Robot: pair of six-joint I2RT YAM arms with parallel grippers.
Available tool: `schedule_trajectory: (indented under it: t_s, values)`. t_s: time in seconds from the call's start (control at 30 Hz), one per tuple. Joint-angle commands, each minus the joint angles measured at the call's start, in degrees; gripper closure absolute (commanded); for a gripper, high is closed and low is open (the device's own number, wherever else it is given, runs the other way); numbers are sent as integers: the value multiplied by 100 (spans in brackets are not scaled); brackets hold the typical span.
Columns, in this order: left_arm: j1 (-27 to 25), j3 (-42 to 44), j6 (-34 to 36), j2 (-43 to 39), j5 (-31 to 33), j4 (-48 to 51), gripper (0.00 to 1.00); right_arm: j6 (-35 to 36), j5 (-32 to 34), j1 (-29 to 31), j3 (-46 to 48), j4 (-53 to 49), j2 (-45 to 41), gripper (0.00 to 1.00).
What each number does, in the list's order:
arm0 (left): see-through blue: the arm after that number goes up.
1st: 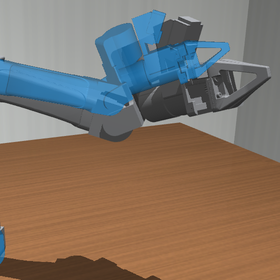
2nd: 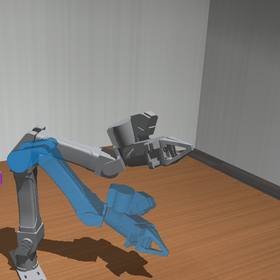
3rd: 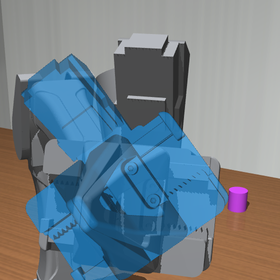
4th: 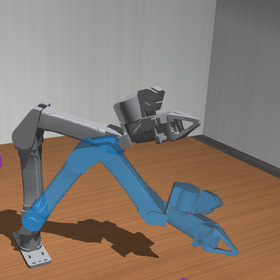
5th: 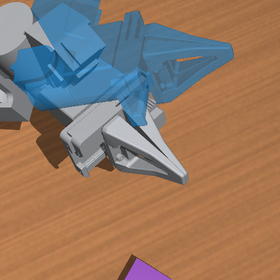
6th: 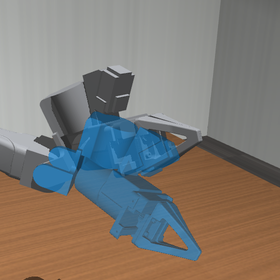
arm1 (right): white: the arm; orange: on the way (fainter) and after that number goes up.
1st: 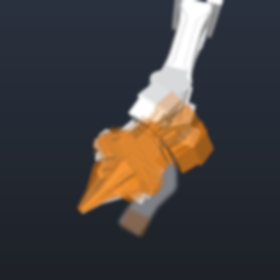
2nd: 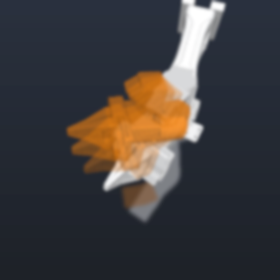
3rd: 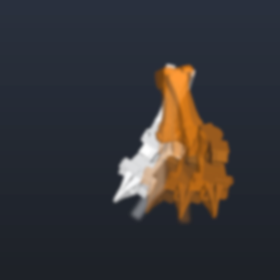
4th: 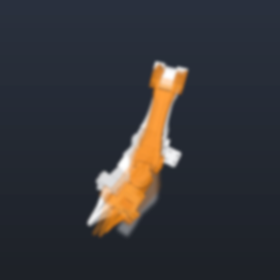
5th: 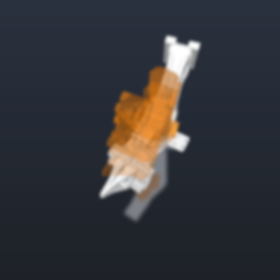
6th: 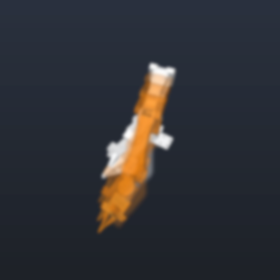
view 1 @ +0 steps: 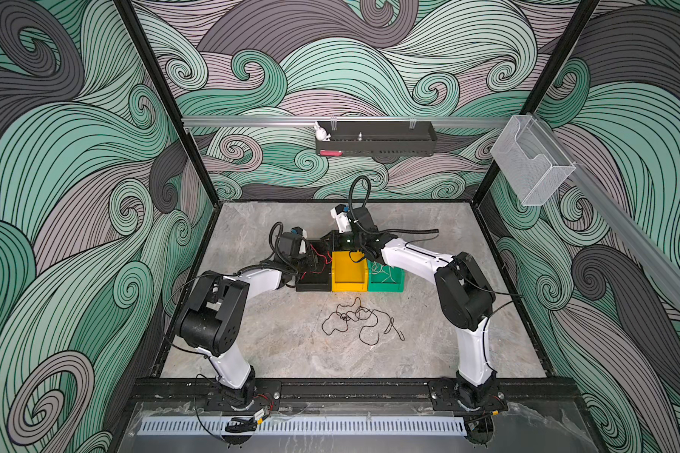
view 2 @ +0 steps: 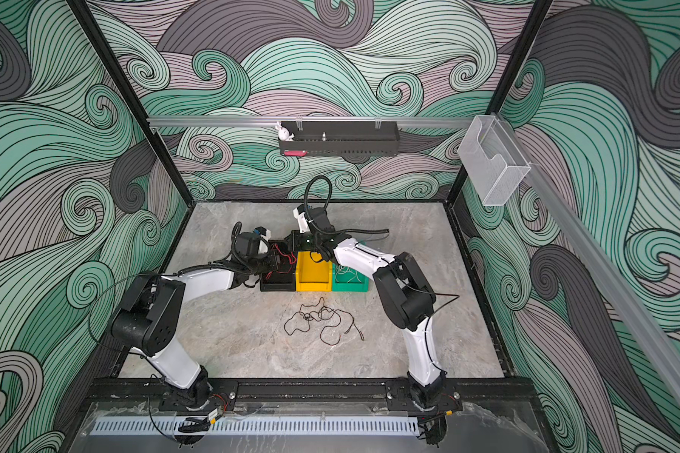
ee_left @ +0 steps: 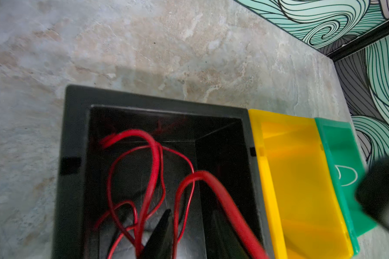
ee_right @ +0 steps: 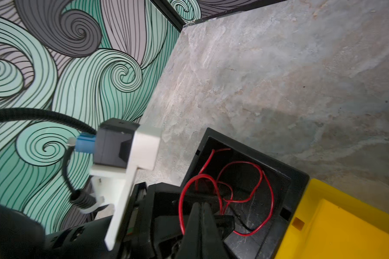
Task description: Untangle the cables
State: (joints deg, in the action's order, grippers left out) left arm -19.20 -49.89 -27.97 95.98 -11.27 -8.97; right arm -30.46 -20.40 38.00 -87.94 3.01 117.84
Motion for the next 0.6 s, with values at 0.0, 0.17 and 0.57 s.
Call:
schedule_trajectory:
  t_s: [0.0, 0.17, 0.57]
  values:
    - [-5, -16, -74, -450, -57, 355, 61, 277, 583, 19, -181, -205, 54, 100]
    - [-5, 67, -89, -968, 100, 627, 56, 277, 625, 66, -234, -168, 140, 100]
    - [60, 483, -217, -2159, 753, 1277, 56, 216, 822, 461, -491, -146, 664, 100]
